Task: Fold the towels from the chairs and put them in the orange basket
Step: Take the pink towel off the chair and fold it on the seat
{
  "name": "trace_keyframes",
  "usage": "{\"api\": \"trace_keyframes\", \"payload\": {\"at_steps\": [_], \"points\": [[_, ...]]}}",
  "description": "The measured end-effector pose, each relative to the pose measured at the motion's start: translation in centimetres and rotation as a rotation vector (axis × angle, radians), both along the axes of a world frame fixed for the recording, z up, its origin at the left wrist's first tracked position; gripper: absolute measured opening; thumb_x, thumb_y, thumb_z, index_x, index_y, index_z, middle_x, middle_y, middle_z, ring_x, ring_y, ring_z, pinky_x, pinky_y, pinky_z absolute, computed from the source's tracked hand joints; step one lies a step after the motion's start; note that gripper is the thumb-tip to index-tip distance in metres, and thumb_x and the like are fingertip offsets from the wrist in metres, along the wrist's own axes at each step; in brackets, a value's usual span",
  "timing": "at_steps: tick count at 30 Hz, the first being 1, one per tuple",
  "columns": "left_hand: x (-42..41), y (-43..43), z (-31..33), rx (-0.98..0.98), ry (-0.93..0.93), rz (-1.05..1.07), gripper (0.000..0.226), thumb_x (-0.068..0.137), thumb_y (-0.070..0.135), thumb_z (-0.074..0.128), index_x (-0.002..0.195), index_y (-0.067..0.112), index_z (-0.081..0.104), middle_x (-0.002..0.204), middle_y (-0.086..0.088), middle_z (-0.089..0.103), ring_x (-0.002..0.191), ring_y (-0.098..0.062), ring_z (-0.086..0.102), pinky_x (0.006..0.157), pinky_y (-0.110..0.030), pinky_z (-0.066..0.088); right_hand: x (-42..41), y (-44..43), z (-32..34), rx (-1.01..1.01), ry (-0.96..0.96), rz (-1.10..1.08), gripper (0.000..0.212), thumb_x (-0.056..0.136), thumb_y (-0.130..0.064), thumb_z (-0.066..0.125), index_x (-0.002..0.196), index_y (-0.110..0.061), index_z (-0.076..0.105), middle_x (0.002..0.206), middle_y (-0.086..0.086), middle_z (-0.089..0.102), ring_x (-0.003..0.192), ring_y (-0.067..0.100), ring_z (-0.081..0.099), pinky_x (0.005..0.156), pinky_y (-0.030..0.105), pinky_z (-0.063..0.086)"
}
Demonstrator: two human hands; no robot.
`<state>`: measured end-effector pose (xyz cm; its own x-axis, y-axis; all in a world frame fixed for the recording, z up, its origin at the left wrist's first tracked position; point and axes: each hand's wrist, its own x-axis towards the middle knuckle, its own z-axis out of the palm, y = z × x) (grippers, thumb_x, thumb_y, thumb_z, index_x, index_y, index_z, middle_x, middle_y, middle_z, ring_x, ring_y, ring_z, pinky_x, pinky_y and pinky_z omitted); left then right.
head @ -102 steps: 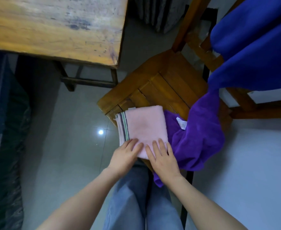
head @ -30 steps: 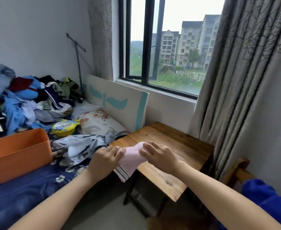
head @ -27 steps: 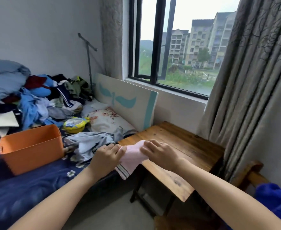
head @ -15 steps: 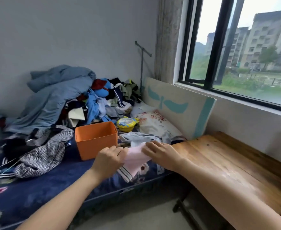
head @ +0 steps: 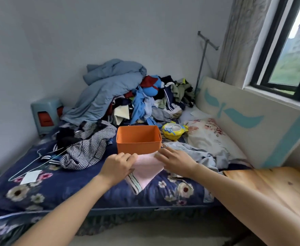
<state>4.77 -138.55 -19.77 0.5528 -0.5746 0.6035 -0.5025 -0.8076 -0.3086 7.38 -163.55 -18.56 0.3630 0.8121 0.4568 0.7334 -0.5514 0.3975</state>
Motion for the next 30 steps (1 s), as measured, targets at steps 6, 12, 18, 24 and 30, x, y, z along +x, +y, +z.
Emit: {"api": "trace_keyframes", "payload": {"at_steps": [6,12,18,24,30], "points": [[7.1,-3.0,-1.5,-0.009,0.075,0.115,0.085,0.028,0.034,0.092,0.097,0.015,0.047,0.057,0.006,0.059,0.044,-0.012,0.057,0.036,-0.017,0.038,10.1,-2.3,-1.7,0.004,0.038,0.094,0.046,0.062,-0.016,0.065,0.103,-0.012,0.045,0.087,0.008,0.063,0.072,0.026,0.062,0.039,0.03,0.048],[11.9,-3.1,-4.6,-0.069,0.214,0.226,0.084,0.031,0.03,0.092,0.1,0.017,0.046,0.058,0.007,0.059,0.046,-0.012,0.057,0.034,-0.018,0.041,16.8,-1.8,-4.9,0.057,0.159,0.15,0.038,0.062,-0.023,0.04,0.098,-0.017,0.049,0.083,0.001,0.063,0.065,0.02,0.06,0.038,0.023,0.043],[15.2,0.2,-7.4,-0.188,0.3,0.381,0.08,0.036,0.027,0.089,0.103,0.019,0.047,0.065,0.006,0.061,0.05,-0.013,0.06,0.031,-0.02,0.037,21.8,3.0,-7.9,0.102,0.244,0.19,0.043,0.056,-0.033,0.05,0.097,-0.022,0.045,0.076,-0.004,0.063,0.059,0.015,0.06,0.033,0.018,0.035],[20.9,5.4,-9.5,-0.299,0.422,0.43,0.079,0.043,0.029,0.088,0.11,0.022,0.047,0.083,0.009,0.065,0.062,-0.009,0.064,0.033,-0.018,0.038,28.8,9.1,-8.8,0.112,0.296,0.152,0.038,0.06,-0.034,0.037,0.095,-0.022,0.044,0.07,-0.004,0.061,0.056,0.016,0.058,0.032,0.017,0.036],[28.4,8.7,-9.7,-0.321,0.546,0.342,0.089,0.049,0.044,0.084,0.125,0.024,0.043,0.1,0.008,0.064,0.077,-0.005,0.064,0.045,-0.014,0.046,36.0,12.5,-7.2,0.17,0.378,0.047,0.031,0.061,-0.031,0.042,0.089,-0.022,0.051,0.07,-0.004,0.06,0.056,0.017,0.059,0.033,0.017,0.037]]}}
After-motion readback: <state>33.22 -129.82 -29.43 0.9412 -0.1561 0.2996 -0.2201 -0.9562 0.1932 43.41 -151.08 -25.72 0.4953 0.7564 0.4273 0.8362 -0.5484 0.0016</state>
